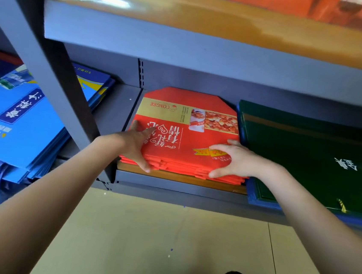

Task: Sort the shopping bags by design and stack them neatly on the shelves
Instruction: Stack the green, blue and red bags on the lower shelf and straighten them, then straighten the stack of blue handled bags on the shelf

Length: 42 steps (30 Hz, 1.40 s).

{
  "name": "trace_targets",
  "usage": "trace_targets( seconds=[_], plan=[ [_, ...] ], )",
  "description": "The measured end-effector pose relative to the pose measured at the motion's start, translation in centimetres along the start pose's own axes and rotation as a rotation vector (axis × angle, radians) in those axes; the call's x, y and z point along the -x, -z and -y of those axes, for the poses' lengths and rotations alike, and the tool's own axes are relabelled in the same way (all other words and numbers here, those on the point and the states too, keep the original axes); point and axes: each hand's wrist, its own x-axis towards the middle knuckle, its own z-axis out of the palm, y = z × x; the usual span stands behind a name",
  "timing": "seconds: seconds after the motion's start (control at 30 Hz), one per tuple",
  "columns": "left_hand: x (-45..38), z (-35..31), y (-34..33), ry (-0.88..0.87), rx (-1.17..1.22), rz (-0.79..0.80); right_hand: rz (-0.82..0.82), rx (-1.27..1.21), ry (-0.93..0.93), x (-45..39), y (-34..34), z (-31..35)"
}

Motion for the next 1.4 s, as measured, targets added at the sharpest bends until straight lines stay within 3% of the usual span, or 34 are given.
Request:
trace_targets(
  seconds=[0.23,0.5,0.63,0.83,1.03,1.23,1.33,1.4],
  plan=[
    [-0.6,0.2,-0.5,-0.062,0.013,-0.081,0.004,0.074,-0.014,0.1,-0.3,-0.3],
    [-0.8,0.5,-1.3,-0.056,-0.004,-0.137,-0.059,0.445,0.011,0.6,-0.4,0.9],
    [-1.0,0.2,-1.6,-0.003,-0.061,-0.107,0.002,0.223,0.053,0.9,0.6,0.1],
    [0.7,-0.7,-1.4,0.016,-0.102,-0.148,-0.013,0.187,0.096,1.4,1.4,-0.3],
    [1.9,-1.9,-2.3,-0.148,-0.113,-0.373,-0.146,0.135,0.135,2.6,3.5,-0.9],
    [1.8,-2.3,-2.6,-0.226,-0.095,-0.331,-0.078,0.200,0.097,2.5,2.2,-1.4],
    [2.9,-1.4,-3.0,-0.307,0.048,-0.452,-0.165,0.093,0.144,2.9,2.3,-0.2],
    [4.5,-0.6,-4.0,-0.421,0.175,-0.650,-0.210,-0.048,0.224,3.0,1.9,1.6]
  ],
)
